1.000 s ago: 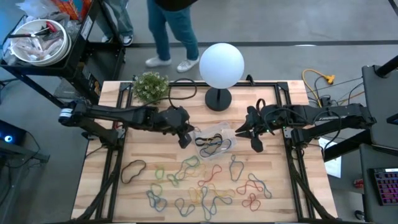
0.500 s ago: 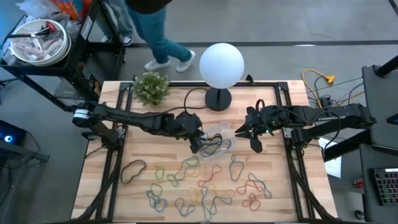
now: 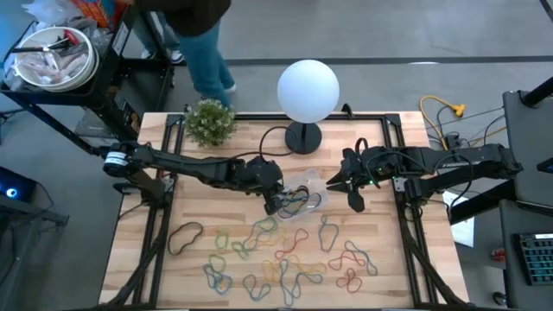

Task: Pick and place rubber bands into bin
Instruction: Put the blue rubber band into the transparent bin

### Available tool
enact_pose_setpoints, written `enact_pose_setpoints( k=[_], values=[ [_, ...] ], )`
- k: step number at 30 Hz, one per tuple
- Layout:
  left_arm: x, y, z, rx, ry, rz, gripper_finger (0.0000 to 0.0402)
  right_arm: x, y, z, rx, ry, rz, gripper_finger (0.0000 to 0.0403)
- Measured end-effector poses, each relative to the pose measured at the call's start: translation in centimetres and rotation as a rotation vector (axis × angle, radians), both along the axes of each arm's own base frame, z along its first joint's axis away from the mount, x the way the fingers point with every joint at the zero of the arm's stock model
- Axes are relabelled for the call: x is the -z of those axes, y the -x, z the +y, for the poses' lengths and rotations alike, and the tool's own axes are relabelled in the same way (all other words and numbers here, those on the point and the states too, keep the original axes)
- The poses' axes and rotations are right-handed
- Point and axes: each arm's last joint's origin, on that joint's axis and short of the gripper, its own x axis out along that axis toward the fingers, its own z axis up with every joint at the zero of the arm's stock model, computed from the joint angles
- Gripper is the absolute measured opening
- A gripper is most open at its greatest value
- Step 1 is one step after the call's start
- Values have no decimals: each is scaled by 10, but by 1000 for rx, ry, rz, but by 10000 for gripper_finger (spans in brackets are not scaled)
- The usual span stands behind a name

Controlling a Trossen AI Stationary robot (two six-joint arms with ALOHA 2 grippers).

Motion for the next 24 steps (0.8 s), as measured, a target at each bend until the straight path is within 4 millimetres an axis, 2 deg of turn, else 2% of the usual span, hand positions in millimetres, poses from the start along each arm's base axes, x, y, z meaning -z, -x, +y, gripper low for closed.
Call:
enact_pose_setpoints(
  k=[6,9,19,24],
  values=[
    [0,0,0,0,1,0,84,0,0,0,6,-32,6,68],
    [-1,1,0,9,10,-1,103,4,1,4,-60,-97,27,68],
    [3,3,-1,12,13,18,109,40,12,37,-207,-226,186,68],
    [3,3,-1,12,12,19,109,57,20,49,-204,-238,254,68]
  ],
)
